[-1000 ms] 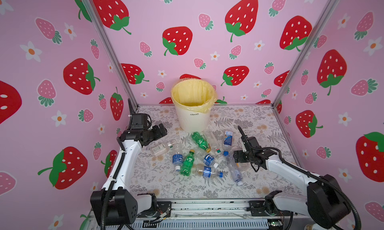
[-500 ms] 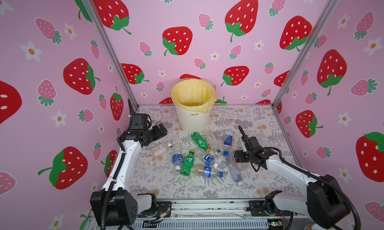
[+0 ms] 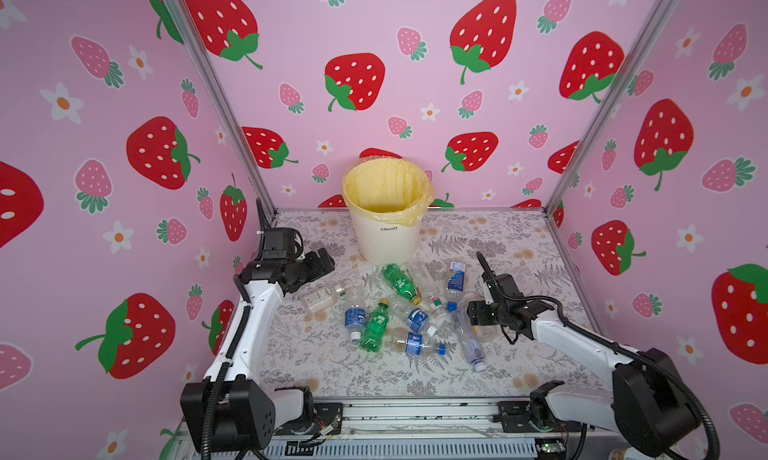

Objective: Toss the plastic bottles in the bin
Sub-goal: 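Close the right gripper around the white-capped tea bottle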

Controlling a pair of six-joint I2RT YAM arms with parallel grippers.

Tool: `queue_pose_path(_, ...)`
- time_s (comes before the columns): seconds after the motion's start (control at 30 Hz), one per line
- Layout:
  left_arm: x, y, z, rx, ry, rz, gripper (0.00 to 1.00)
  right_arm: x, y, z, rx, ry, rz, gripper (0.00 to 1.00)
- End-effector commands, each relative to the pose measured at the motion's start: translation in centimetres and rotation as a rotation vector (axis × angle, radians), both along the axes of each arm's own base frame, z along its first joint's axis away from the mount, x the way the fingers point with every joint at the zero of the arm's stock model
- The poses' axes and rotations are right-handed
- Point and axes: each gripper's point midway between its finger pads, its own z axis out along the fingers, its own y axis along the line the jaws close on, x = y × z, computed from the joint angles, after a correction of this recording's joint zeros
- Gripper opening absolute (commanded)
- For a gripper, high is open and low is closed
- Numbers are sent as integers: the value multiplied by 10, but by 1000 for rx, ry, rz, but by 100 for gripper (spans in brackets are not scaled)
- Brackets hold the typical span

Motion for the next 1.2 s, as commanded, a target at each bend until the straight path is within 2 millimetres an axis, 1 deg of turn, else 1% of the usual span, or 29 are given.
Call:
queue_pose_path(0.0, -3, -1, 5, -11, -16, -5, 99, -3, -2, -9, -4, 19, -5, 82)
queue_pose_path(0.23, -3, 0, 5, -7, -16, -2, 99, -4, -3, -16, -9, 31, -4, 81)
queue_pose_path(0.4, -3, 0, 6, -6, -18, -3, 99, -4, -4, -21, -13, 36, -7, 76)
queue_pose_path(0.63, -2, 0, 4, -6, -11, -2, 99, -2, -7, -26, -19, 42, -19, 63)
queue_pose_path(0.7, -3, 1, 4, -4, -10, -1, 99, -2, -8, -26, -20, 42, -20, 62)
queue_pose_path(0.8, -4, 1, 4, 0, -11, 0, 99, -2, -9, -23, -16, 33, -24, 59)
queue_pose_path(1.17, -3, 1, 5, -1, -15, 0, 99, 4, -19, -5, 4, -21, -77, 58)
